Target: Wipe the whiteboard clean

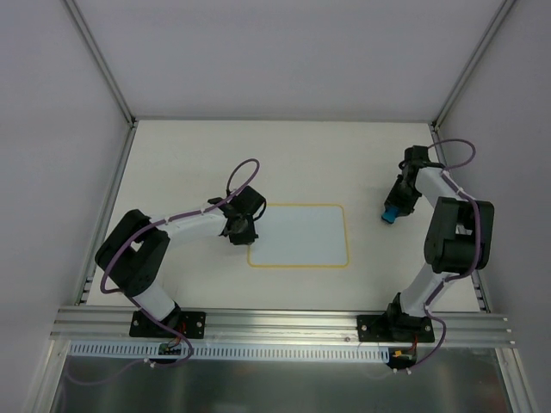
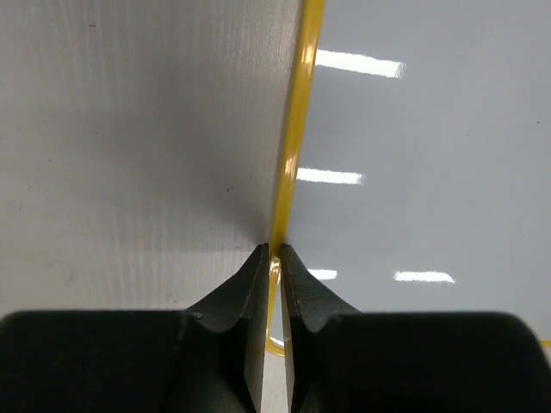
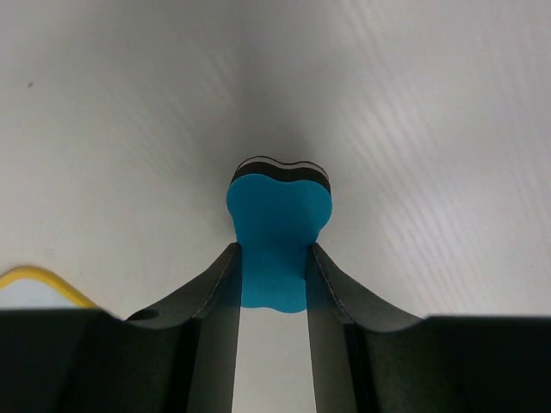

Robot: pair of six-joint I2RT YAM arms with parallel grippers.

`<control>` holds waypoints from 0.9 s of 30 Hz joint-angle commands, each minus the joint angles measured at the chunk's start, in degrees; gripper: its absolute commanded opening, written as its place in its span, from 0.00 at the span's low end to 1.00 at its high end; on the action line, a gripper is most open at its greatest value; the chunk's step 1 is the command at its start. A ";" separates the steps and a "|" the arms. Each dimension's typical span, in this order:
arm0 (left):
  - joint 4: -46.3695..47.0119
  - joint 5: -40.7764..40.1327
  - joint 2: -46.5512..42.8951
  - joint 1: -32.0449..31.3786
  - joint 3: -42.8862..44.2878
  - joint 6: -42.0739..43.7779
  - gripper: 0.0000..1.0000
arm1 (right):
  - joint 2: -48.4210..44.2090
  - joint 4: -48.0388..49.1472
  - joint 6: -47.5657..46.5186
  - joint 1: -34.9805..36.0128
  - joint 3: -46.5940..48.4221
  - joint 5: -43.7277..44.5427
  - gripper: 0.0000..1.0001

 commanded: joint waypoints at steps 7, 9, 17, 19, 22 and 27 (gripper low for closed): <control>-4.26 -0.06 -1.01 0.63 3.43 2.71 0.15 | 2.17 -1.53 -0.96 -4.71 0.74 -0.08 0.09; -4.26 -0.24 -1.19 0.72 3.52 2.62 0.23 | 2.96 -1.45 -0.96 -4.71 0.75 0.62 0.16; -4.96 -1.38 -4.79 0.64 5.97 4.02 0.54 | -0.98 -1.45 -0.52 -4.88 -0.30 0.10 0.65; -5.31 -1.56 -6.10 0.63 7.38 4.55 0.61 | -3.88 -1.53 -0.69 -4.88 -0.92 0.54 0.80; -6.71 -2.26 -8.73 0.72 9.23 5.87 0.83 | -11.87 -2.41 -1.22 -4.88 -1.54 1.07 0.99; -9.17 -5.86 -16.03 0.98 11.77 9.38 0.99 | -29.79 -5.84 -4.82 -4.97 -0.31 1.94 0.99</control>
